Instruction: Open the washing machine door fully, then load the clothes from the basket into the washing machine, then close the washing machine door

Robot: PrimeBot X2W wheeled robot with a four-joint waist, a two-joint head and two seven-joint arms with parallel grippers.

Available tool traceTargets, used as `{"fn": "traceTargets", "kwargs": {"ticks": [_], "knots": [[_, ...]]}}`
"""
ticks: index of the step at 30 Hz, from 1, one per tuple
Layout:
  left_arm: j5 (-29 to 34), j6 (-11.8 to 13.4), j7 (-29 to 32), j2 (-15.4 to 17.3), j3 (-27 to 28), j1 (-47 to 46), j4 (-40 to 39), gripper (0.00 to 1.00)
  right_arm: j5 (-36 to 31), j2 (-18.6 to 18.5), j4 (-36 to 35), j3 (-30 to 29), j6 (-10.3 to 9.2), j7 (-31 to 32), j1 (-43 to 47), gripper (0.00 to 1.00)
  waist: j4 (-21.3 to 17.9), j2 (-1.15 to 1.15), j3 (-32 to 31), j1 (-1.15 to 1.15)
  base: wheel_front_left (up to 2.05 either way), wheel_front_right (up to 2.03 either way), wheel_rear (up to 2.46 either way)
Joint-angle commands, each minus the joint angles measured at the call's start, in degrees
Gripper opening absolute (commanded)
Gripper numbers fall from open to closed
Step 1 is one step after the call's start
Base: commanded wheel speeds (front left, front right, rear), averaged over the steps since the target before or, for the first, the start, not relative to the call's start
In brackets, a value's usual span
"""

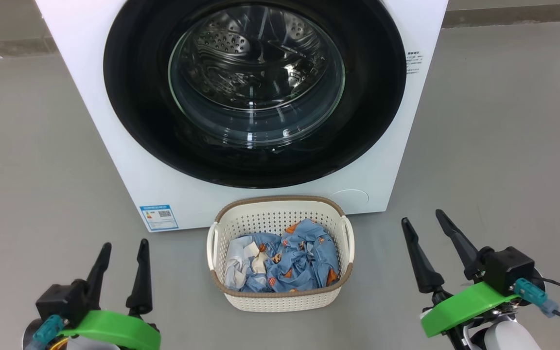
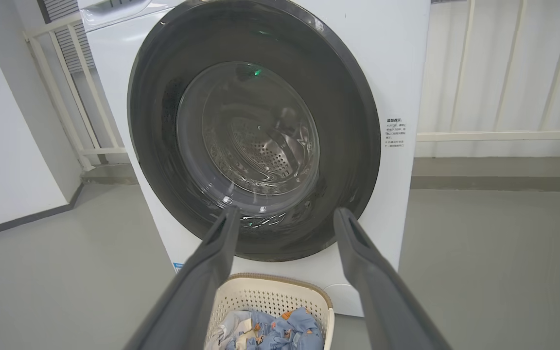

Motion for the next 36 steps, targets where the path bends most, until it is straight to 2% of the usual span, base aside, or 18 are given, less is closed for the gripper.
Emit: {"fn": "traceTargets", "kwargs": {"ticks": [1, 10, 36], "knots": [[1.7, -0.1, -1.0, 1.2, 1.6, -2.9, -1.1, 1.00, -2.4, -0.4, -1.2, 1.8, 0.09, -1.0, -2.6, 1.00, 0.0, 0.00, 0.0, 0.00, 0.00, 0.00, 0.00], [2.8, -0.2, -1.3, 2.2, 1.1, -2.9, -1.0, 1.00, -3.4, -0.5, -0.9, 2.1, 0.09, -1.3, -2.7, 1.00, -0.1, 0.00, -0.4, 0.00, 0.00, 0.00, 0.00], [4.0, 0.1, -1.3, 2.0, 2.0, -3.1, -0.4, 1.00, -3.1, -0.5, -1.5, 1.7, 0.09, -1.3, -2.9, 1.00, 0.0, 0.00, -0.6, 0.00, 0.00, 0.00, 0.00]]}}
